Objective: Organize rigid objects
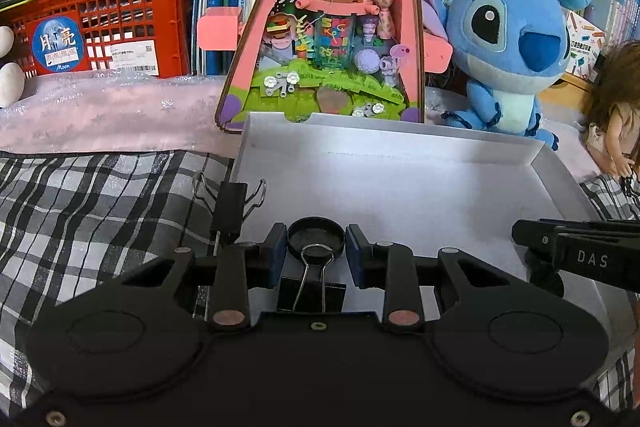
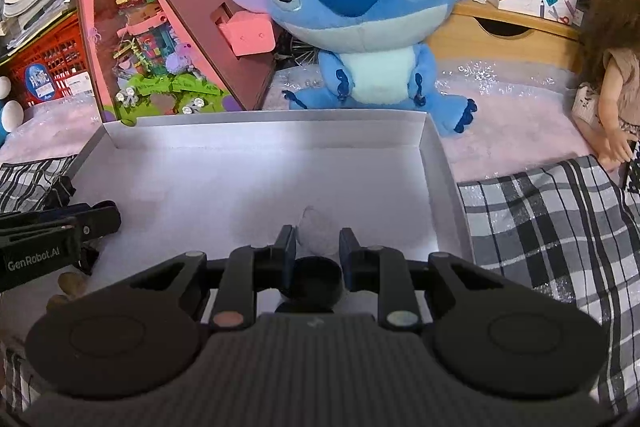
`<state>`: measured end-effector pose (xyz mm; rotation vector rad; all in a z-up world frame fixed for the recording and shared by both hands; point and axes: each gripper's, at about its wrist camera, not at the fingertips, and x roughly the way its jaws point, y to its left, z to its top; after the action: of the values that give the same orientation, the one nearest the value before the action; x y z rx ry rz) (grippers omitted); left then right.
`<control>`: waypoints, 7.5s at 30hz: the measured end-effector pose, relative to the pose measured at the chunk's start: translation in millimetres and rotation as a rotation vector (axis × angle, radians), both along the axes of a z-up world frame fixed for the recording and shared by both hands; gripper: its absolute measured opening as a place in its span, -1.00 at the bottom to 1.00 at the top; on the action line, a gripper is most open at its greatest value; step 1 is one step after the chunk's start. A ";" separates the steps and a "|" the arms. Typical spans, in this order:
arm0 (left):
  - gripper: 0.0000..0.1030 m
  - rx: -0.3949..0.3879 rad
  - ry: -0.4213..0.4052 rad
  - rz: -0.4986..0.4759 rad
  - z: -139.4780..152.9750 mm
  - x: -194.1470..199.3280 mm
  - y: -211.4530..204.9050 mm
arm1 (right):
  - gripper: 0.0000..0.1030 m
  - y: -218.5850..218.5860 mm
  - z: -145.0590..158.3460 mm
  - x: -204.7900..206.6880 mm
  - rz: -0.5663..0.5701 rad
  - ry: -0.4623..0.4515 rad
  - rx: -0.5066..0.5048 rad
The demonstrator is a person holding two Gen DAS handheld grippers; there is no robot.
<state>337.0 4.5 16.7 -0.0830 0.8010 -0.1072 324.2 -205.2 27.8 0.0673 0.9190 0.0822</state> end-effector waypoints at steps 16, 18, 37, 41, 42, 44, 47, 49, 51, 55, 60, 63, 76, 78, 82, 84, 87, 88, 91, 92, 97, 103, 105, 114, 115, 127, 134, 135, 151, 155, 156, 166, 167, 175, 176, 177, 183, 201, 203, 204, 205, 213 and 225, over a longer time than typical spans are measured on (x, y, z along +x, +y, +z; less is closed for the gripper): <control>0.10 -0.012 -0.075 -0.019 25.6 -32.2 7.5 | 0.11 -16.5 19.3 -22.2 -0.020 -0.072 0.082; 0.15 -0.012 -0.085 -0.021 29.9 -39.8 9.4 | 0.17 -17.6 23.0 -31.5 -0.005 -0.091 0.088; 0.36 -0.011 -0.148 -0.091 47.1 -123.4 10.6 | 0.63 -4.6 43.8 -125.7 0.175 -0.208 0.054; 0.37 -0.022 -0.155 -0.111 45.3 -141.3 8.2 | 0.69 -1.0 45.4 -141.0 0.206 -0.221 0.054; 0.37 -0.025 -0.155 -0.116 44.6 -146.0 7.8 | 0.70 -0.5 45.6 -145.0 0.211 -0.224 0.057; 0.39 -0.027 -0.159 -0.121 43.0 -154.9 7.4 | 0.73 0.1 44.8 -152.6 0.216 -0.231 0.057; 0.40 -0.031 -0.167 -0.130 39.3 -169.5 7.0 | 0.75 0.1 40.8 -162.8 0.224 -0.231 0.054; 0.41 -0.034 -0.169 -0.136 37.0 -178.0 6.9 | 0.76 -0.2 37.4 -169.8 0.229 -0.229 0.048; 0.42 -0.045 -0.163 -0.138 35.4 -184.7 6.8 | 0.79 0.7 35.4 -175.8 0.235 -0.232 0.035; 0.45 -0.074 -0.146 -0.133 31.1 -196.9 7.2 | 0.83 3.5 33.9 -188.4 0.254 -0.246 0.019; 0.46 -0.054 -0.157 -0.155 25.5 -213.5 1.3 | 0.89 5.3 31.8 -201.1 0.268 -0.249 0.026; 0.48 -0.064 -0.156 -0.163 23.8 -221.9 -0.1 | 0.91 6.5 29.7 -207.5 0.280 -0.248 0.018; 0.50 -0.073 -0.154 -0.179 16.6 -253.9 -2.6 | 0.98 3.3 23.0 -229.9 0.300 -0.256 -0.035; 0.50 -0.078 -0.154 -0.179 15.3 -259.4 -2.1 | 0.98 2.8 21.8 -233.7 0.301 -0.260 -0.043; 0.51 -0.088 -0.153 -0.179 12.0 -270.6 0.4 | 0.99 1.1 19.0 -244.0 0.307 -0.263 -0.058; 0.51 -0.077 -0.157 -0.178 10.4 -275.5 1.1 | 0.99 -0.3 17.9 -249.1 0.310 -0.262 -0.064; 0.52 -0.070 -0.155 -0.170 8.2 -281.1 4.0 | 0.99 -1.6 17.3 -255.2 0.312 -0.262 -0.068; 0.52 -0.075 -0.151 -0.167 7.2 -283.4 5.8 | 1.00 -2.0 16.9 -257.0 0.312 -0.262 -0.068; 0.52 -0.086 -0.140 -0.172 3.9 -291.6 9.9 | 1.00 -1.8 16.0 -262.1 0.316 -0.264 -0.076; 0.52 -0.086 -0.137 -0.174 2.9 -294.4 10.4 | 1.00 -1.6 15.7 -263.6 0.319 -0.267 -0.082; 0.52 -0.091 -0.113 -0.201 -3.8 -308.4 7.8 | 1.00 -2.7 15.1 -264.6 0.316 -0.268 -0.093; 0.52 -0.072 -0.137 -0.269 -6.8 -323.6 -8.8 | 1.00 -7.0 14.6 -264.7 0.294 -0.262 -0.080; 0.48 -0.072 -0.144 -0.283 -7.6 -325.6 -14.4 | 1.00 -6.9 14.3 -265.8 0.297 -0.262 -0.082; -0.78 -0.080 -0.141 -0.346 -11.5 -323.1 -26.7 | 1.00 -5.2 11.9 -268.5 0.299 -0.258 -0.076; -0.78 -0.083 -0.141 -0.343 -11.0 -322.5 -25.7 | 1.00 -5.2 11.8 -268.5 0.300 -0.257 -0.074; -0.78 -0.078 -0.139 -0.264 -7.2 -313.6 1.1 | 1.00 11.6 8.7 -271.6 0.371 -0.252 -0.051; -0.77 -0.077 -0.137 -0.239 -7.8 -309.5 9.5 | 0.97 27.7 4.4 -269.8 0.429 -0.248 -0.057; -0.77 -0.077 -0.138 -0.237 -7.9 -309.3 10.0 | 0.95 30.4 3.8 -269.2 0.439 -0.247 -0.059; -0.57 -0.043 -0.147 -0.210 -6.9 -308.5 15.1 | 0.41 43.6 2.9 -271.6 0.473 -0.246 -0.058; -0.55 -0.007 -0.151 -0.180 -7.3 -307.8 20.3 | 0.41 35.2 3.4 -269.5 0.429 -0.244 -0.072; -0.54 -0.004 -0.152 -0.171 -7.4 -307.1 21.5 | 0.41 33.3 3.6 -268.3 0.416 -0.243 -0.077; -0.16 0.013 -0.184 -0.169 -6.4 -309.3 14.2 | 0.45 25.1 4.2 -264.1 0.300 -0.233 -0.161; -0.14 0.019 -0.191 -0.180 -5.9 -311.1 11.6 | 0.45 24.6 4.1 -265.0 0.303 -0.233 -0.166; -0.08 0.022 -0.185 -0.195 -10.8 -313.6 -1.1 | 0.50 12.2 7.0 -270.7 0.300 -0.224 -0.181; -0.07 0.020 -0.187 -0.193 -11.5 -314.3 -1.1 | 0.50 9.8 7.0 -270.7 0.293 -0.224 -0.188; -0.06 0.023 -0.191 -0.195 -12.0 -315.3 -1.0 | 0.50 7.5 7.0 -270.4 0.286 -0.223 -0.194; -0.03 0.031 -0.200 -0.185 -13.8 -319.2 -1.7 | 0.55 -3.6 8.0 -268.0 0.189 -0.212 -0.219; -0.32 0.058 -0.228 -0.165 -18.2 -317.7 -0.2 | 0.60 31.6 3.0 -274.1 0.260 -0.296 -0.164; -0.32 0.059 -0.227 -0.163 -18.2 -317.5 -0.2 | 0.49 31.2 1.9 -274.3 0.275 -0.287 -0.142; -0.32 0.057 -0.227 -0.164 -18.3 -317.6 0.1 | 0.41 31.5 1.8 -274.7 0.279 -0.287 -0.138; -0.32 0.054 -0.226 -0.163 -18.2 -317.7 0.3 | 0.34 32.3 2.1 -275.7 0.282 -0.291 -0.137; -0.32 0.043 -0.228 -0.156 -13.0 -315.6 -1.1 | -0.14 32.0 3.8 -276.1 0.247 -0.287 -0.073; -0.32 0.033 -0.249 -0.151 8.4 -291.9 -2.3 | -0.14 28.3 17.8 -266.1 0.230 -0.316 -0.054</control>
<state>45.1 2.2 25.1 0.0226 0.5592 -0.2423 58.1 -176.9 45.6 -0.1000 0.6092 0.2734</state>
